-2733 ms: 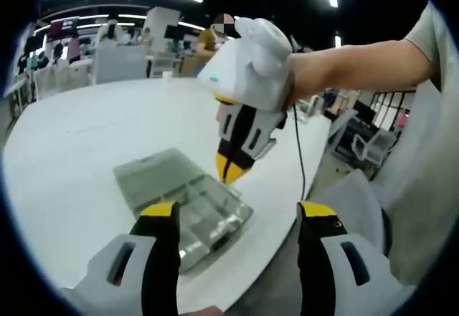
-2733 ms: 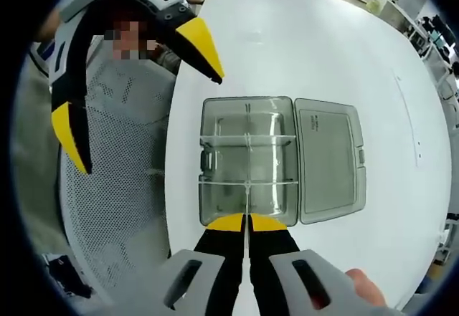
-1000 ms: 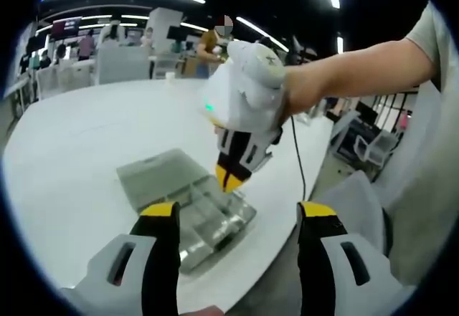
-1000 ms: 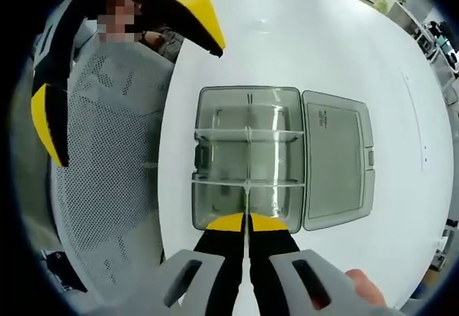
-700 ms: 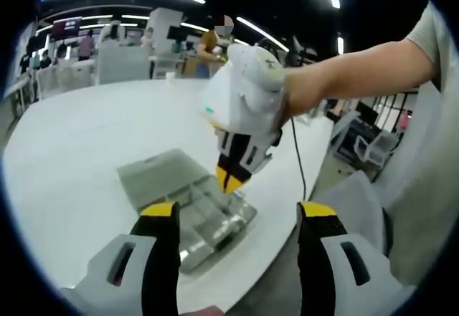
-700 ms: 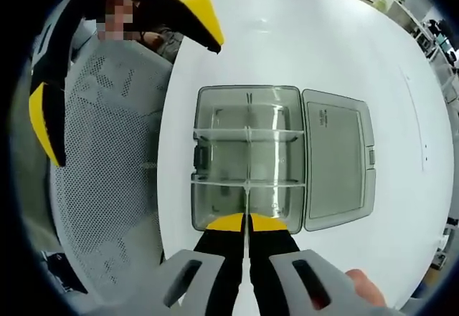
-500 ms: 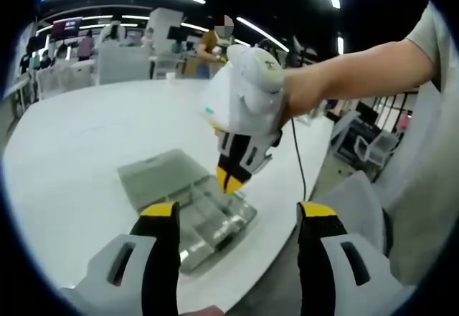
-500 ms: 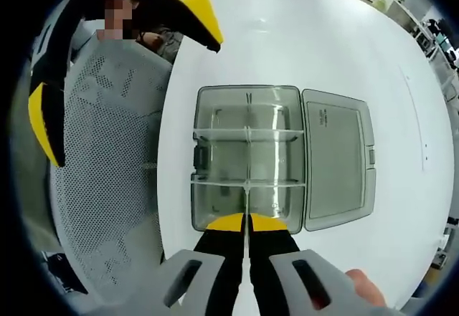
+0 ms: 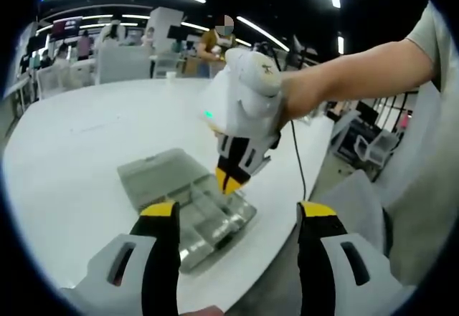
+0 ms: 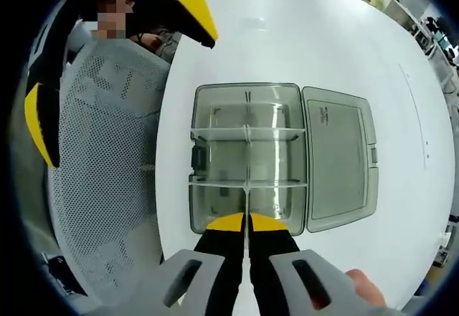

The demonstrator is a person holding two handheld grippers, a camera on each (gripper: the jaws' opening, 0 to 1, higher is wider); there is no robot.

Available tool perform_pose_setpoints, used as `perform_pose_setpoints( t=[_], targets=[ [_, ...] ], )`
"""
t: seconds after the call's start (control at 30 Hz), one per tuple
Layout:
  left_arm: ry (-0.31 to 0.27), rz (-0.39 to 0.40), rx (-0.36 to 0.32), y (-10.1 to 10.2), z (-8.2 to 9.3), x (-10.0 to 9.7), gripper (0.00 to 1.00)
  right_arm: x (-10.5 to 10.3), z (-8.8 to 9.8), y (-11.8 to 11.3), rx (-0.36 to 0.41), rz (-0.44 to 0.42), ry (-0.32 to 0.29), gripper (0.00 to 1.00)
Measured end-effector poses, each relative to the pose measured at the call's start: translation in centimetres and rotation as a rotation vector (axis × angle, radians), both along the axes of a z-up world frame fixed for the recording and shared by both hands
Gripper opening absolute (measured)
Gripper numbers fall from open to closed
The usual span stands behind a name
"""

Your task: Insert the divider into the dual guide fixture by aligning both edges with the guide slots and pushing it downward to the bottom, including one-sided entry, uneven engagement, binding, and posture correction.

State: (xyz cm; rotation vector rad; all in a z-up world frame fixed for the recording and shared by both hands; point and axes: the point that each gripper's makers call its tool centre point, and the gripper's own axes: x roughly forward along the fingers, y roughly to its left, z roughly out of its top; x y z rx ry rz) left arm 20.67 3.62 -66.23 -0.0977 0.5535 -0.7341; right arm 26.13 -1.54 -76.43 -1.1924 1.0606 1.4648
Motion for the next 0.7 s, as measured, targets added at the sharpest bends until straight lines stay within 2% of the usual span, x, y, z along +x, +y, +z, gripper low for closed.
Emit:
perform_pose_setpoints(
  t=[0.7],
  targets=[
    [0.006,-0.009,0.011,-0.04,0.08,-0.15,0.64,-0.04,-0.71,0.0,-0.007,-0.002,-0.001,0.0]
  ],
)
